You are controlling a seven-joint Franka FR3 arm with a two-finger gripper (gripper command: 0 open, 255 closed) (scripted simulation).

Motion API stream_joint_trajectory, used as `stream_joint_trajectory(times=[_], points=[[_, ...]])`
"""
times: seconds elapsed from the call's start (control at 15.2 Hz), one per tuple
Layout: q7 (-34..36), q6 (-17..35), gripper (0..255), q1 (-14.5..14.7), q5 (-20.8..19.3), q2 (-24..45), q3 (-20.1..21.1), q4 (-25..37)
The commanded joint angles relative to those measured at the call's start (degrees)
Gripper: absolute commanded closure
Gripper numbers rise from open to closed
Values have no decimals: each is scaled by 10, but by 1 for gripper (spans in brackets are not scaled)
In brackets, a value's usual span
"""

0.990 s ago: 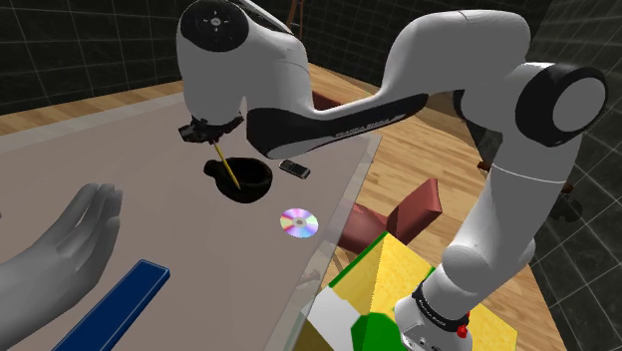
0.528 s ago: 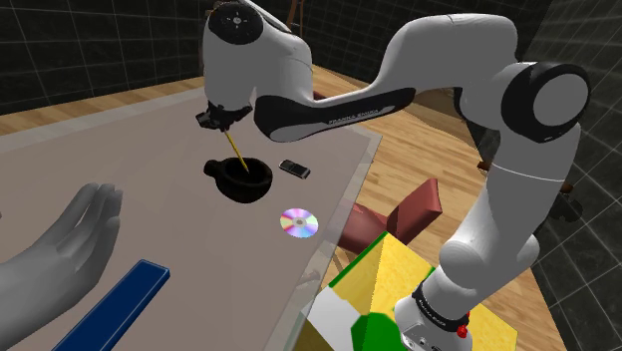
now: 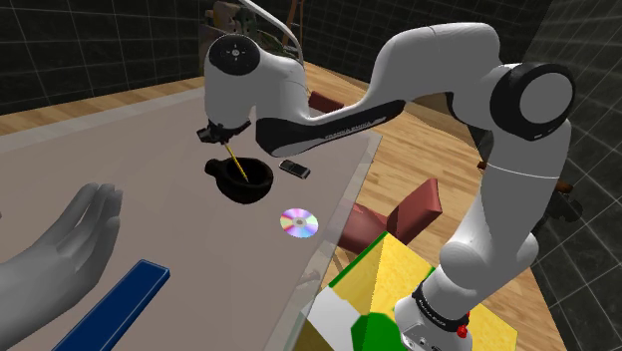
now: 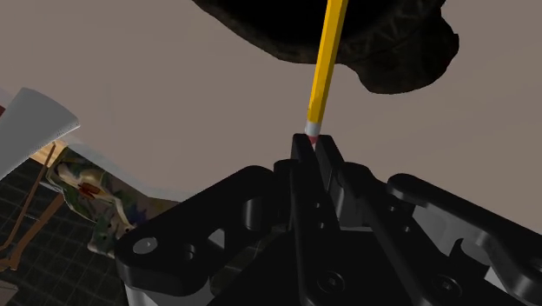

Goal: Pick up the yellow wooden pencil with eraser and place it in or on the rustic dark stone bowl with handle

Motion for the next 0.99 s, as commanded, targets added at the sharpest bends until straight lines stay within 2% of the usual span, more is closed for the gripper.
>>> stream_joint_trajectory(times=[0.0, 0.4, 0.92], points=[[11, 7, 255, 2, -9, 4, -4, -9], [44, 21, 255, 14, -42, 26, -20, -25], [44, 21, 255, 14, -42, 26, -20, -25]])
